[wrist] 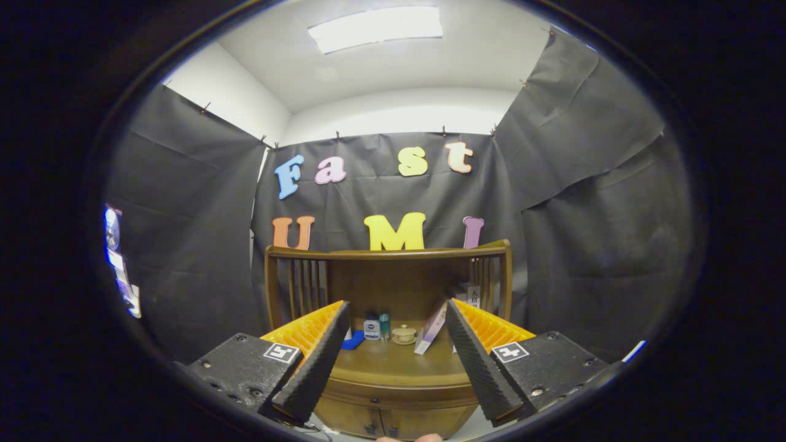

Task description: Pull open the drawer, take out the items inside it, and place them on the countertop above the cabinet.

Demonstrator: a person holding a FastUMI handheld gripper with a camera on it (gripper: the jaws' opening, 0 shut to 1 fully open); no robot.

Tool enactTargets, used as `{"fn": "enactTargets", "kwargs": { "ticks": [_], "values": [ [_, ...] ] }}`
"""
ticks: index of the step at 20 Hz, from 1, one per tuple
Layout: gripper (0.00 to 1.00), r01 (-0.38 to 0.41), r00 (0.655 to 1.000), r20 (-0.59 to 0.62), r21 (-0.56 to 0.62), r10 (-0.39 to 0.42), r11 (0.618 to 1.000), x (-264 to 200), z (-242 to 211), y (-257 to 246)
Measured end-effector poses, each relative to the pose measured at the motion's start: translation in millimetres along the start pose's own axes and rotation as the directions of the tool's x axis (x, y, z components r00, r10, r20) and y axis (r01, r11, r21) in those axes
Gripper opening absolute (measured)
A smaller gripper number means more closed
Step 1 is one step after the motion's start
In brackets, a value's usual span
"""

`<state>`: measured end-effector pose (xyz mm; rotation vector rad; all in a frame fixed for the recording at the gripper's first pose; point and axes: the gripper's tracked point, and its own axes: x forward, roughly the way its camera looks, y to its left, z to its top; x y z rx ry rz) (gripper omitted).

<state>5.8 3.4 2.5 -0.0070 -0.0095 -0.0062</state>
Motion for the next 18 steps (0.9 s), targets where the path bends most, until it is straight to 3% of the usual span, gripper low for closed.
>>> {"fn": "enactTargets", "kwargs": {
  "ticks": [11,18],
  "values": [
    [0.99,-0.009,1.0,0.011,0.032,0.008,0.999,17,-28,6],
    [0.99,-0.008,0.999,-0.042,0.048,0.01,0.999,51,-105,16]
  ]
}}
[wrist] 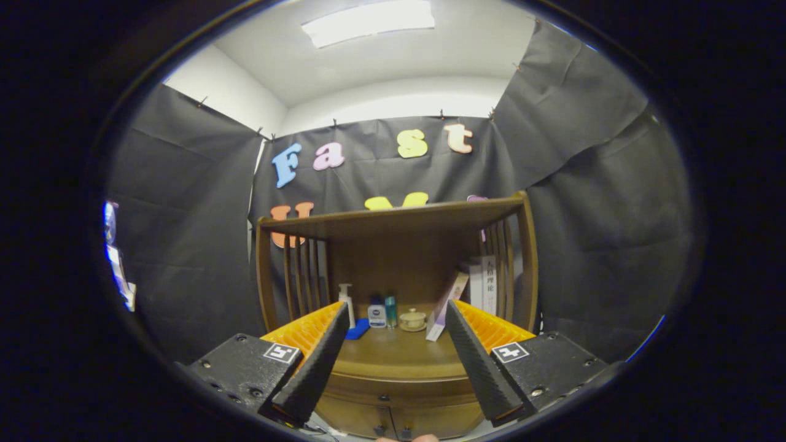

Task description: Pull open the drawer, take out the items inside it, and place them on the countertop above the cabinet.

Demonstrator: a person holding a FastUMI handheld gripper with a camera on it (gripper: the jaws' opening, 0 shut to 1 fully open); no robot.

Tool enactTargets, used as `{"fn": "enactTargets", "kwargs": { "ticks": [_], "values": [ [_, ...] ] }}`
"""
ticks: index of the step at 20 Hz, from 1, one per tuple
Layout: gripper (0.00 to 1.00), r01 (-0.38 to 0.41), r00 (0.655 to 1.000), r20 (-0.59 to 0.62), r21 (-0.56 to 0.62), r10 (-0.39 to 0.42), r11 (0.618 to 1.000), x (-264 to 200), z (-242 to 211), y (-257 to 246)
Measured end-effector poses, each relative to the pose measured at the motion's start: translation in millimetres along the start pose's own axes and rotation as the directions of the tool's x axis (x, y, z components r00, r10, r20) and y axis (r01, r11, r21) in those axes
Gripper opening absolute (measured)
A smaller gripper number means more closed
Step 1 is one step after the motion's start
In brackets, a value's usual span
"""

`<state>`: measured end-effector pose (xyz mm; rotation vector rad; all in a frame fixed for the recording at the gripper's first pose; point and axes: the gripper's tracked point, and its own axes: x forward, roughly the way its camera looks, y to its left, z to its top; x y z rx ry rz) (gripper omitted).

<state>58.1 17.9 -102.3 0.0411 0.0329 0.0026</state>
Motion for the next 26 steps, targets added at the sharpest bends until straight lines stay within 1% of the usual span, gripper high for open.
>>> {"fn": "enactTargets", "kwargs": {
  "ticks": [4,7,11,14,17,19,23,26],
  "values": [
    [0.99,-0.002,0.999,-0.047,0.004,0.002,1.0,27,-51,7],
    [0.99,-0.011,0.992,-0.124,0.015,0.013,1.0,44,-103,15],
    [0.99,0.011,0.978,-0.207,0.007,-0.009,1.0,67,-177,18],
    [0.94,0.014,0.958,-0.286,-0.015,-0.018,1.0,81,-228,19],
    [0.89,0.019,0.94,-0.341,-0.001,-0.018,1.0,88,-264,18],
    [0.76,0.027,0.927,-0.375,-0.005,-0.027,1.0,95,-290,13],
    [0.53,0.062,0.912,-0.406,0.003,-0.055,0.998,104,-315,9],
    [0.42,0.088,0.91,-0.408,-0.002,-0.081,0.996,111,-327,12]
  ]
}}
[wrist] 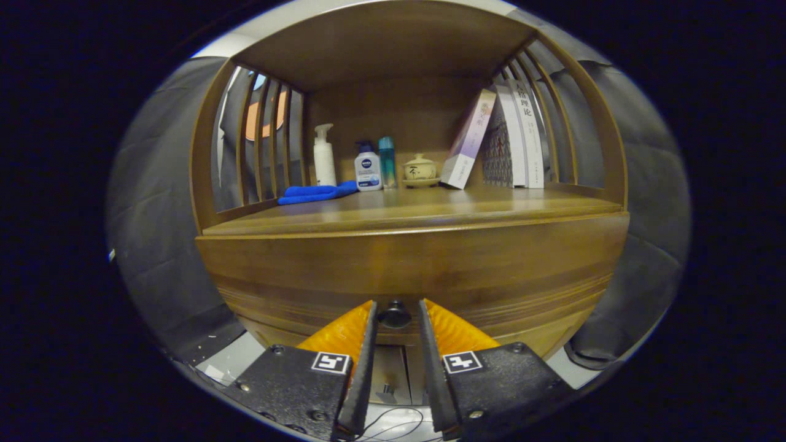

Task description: Pull open the drawer, take out the items inside it, and place them on the countertop above the cabinet.

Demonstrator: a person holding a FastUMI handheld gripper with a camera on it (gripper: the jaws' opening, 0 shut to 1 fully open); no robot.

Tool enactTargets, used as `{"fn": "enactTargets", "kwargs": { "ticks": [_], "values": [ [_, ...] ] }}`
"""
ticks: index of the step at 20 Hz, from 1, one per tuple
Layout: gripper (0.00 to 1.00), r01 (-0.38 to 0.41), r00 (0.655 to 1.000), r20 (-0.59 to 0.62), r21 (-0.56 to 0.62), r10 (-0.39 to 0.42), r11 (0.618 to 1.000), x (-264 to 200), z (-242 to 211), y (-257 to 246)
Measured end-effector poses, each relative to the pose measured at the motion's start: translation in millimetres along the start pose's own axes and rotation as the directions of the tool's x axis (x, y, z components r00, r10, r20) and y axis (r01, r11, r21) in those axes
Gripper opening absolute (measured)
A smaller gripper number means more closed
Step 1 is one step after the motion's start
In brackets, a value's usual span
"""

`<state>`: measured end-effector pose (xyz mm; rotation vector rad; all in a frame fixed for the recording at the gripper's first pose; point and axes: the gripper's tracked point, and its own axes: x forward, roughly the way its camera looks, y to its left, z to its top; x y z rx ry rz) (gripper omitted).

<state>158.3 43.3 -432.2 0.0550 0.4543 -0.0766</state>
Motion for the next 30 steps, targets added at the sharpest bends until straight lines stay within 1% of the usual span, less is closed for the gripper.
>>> {"fn": "enactTargets", "kwargs": {
  "ticks": [2,4,8,12,16,19,22,30],
  "values": [
    [0.36,0.023,0.999,-0.029,0.014,-0.022,1.0,8,-9,0],
    [0.33,0.04,0.999,-0.008,0.041,-0.039,0.998,10,-8,1],
    [0.26,0.019,1.0,0.002,0.087,-0.019,0.996,7,-9,3],
    [0.18,0.013,1.0,-0.006,0.091,-0.013,0.996,7,-9,3],
    [0.17,0.023,1.0,-0.015,0.071,-0.022,0.997,-2,-13,0],
    [0.17,0.013,1.0,-0.021,0.076,-0.012,0.997,-18,-17,1],
    [0.17,0.007,1.0,-0.022,0.045,-0.006,0.999,-28,-21,-1],
    [0.17,-0.002,1.0,-0.006,0.034,0.002,0.999,-76,-34,1]
  ]
}}
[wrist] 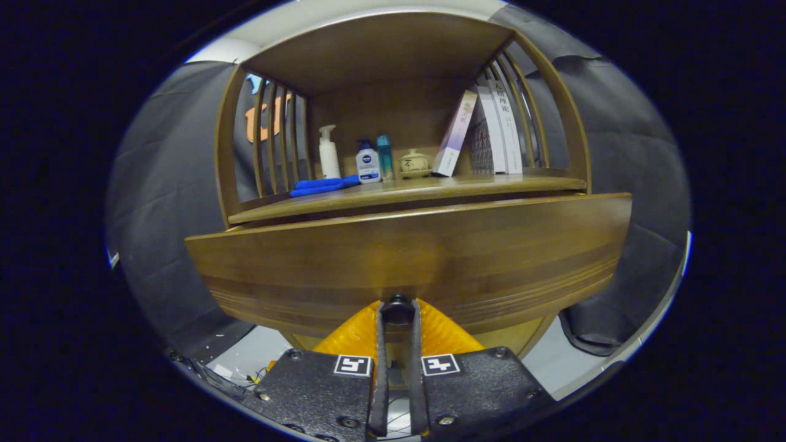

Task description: Pull open the drawer, take out the items inside it, and place them on the countertop above the cabinet.

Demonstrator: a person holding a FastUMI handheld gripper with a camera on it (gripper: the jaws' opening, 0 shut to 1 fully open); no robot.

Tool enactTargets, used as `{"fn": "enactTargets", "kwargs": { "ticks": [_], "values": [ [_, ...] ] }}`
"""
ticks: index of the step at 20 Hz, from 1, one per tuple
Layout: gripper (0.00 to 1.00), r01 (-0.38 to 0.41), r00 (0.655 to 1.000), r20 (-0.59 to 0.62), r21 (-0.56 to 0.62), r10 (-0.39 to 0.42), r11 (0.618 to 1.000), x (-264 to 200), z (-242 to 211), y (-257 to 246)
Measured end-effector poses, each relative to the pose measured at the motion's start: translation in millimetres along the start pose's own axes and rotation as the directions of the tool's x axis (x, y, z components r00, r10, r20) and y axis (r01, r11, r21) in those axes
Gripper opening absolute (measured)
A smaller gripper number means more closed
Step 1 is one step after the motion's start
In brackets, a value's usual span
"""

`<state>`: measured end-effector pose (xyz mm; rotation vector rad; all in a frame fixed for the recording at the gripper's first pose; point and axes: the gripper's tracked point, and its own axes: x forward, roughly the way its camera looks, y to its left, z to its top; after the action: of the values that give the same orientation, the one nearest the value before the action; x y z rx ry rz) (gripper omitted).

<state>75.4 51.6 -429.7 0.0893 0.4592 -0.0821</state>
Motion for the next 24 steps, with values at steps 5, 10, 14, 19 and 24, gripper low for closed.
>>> {"fn": "enactTargets", "kwargs": {
  "ticks": [5,10,14,19,24],
  "values": [
    [0.17,-0.008,1.0,-0.007,-0.001,0.008,1.0,-32,-9,1],
    [0.17,-0.016,0.999,-0.032,-0.002,0.016,1.0,-63,-26,-1],
    [0.17,-0.023,0.999,-0.039,-0.03,0.022,0.999,-82,-35,-1],
    [0.17,-0.053,0.998,-0.046,-0.058,0.051,0.997,-105,-44,3],
    [0.17,-0.069,0.995,-0.078,-0.08,0.063,0.994,-111,-48,4]
  ]
}}
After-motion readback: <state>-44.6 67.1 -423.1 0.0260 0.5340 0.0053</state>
